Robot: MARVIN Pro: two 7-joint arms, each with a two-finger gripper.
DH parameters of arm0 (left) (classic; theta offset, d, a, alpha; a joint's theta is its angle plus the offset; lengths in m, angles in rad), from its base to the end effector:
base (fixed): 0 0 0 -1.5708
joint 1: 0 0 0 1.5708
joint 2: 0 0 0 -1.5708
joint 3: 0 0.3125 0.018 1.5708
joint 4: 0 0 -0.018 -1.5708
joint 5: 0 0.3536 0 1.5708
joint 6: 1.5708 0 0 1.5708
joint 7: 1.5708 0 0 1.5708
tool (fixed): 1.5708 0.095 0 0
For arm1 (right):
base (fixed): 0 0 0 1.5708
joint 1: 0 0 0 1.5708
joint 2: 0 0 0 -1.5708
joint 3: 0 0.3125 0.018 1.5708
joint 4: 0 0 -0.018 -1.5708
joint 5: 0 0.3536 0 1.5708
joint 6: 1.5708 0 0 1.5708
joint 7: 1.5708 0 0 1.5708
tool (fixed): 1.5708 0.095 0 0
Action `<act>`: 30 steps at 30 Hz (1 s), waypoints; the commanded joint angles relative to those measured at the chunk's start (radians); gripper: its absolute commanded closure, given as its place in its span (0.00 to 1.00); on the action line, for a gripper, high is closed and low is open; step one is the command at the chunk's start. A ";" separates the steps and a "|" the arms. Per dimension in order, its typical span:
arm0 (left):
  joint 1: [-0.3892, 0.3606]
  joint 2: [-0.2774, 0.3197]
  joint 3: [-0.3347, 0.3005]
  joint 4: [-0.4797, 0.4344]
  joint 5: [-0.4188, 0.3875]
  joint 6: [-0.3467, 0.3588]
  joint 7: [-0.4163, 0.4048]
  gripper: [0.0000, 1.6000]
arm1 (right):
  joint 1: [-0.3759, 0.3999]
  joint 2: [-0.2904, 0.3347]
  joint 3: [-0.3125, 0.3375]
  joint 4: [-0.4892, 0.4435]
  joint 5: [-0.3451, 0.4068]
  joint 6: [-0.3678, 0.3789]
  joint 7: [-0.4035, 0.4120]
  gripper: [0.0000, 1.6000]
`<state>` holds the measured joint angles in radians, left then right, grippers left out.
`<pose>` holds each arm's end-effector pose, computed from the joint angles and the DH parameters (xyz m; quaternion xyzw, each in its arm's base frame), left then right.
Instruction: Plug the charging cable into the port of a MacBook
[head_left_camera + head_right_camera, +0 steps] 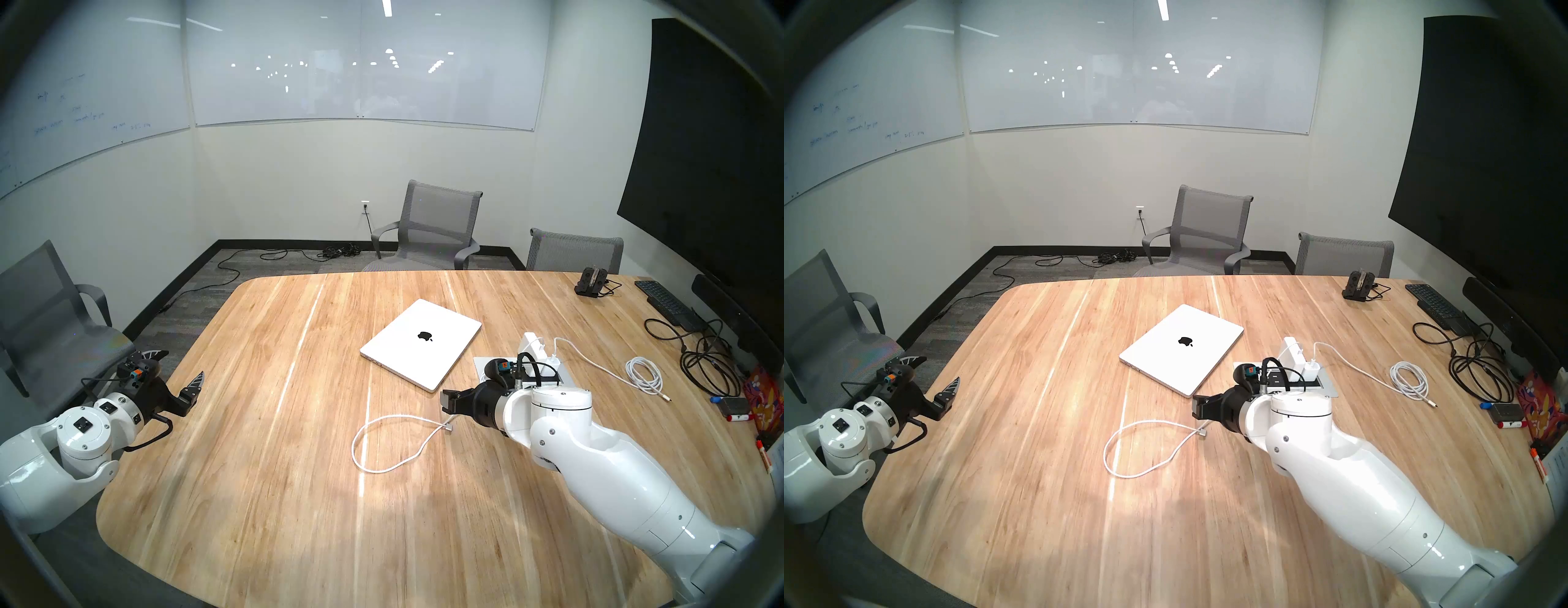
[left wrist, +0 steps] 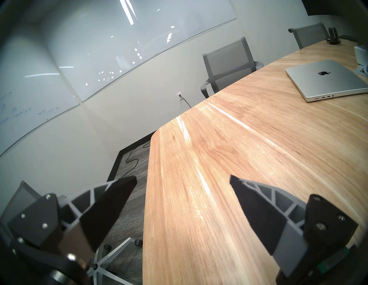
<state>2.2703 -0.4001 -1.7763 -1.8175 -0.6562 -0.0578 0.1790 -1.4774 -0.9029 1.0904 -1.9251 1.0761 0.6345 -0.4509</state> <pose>0.3481 0.2515 -0.2763 -0.7714 0.2041 -0.5858 0.1419 0.4089 0.0292 -0.2913 -0.8939 -0.0682 -0.4226 0.1331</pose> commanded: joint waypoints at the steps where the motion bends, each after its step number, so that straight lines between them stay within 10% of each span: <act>1: -0.002 0.002 -0.013 -0.001 -0.001 -0.001 0.001 0.00 | 0.005 -0.001 0.001 -0.014 -0.001 0.000 0.000 0.00; 30: -0.002 0.002 -0.013 -0.001 -0.001 -0.001 0.001 0.00 | 0.005 -0.001 0.001 -0.014 -0.001 0.000 0.000 0.00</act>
<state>2.2706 -0.4000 -1.7758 -1.8172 -0.6563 -0.0579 0.1790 -1.4783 -0.9029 1.0905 -1.9246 1.0759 0.6345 -0.4507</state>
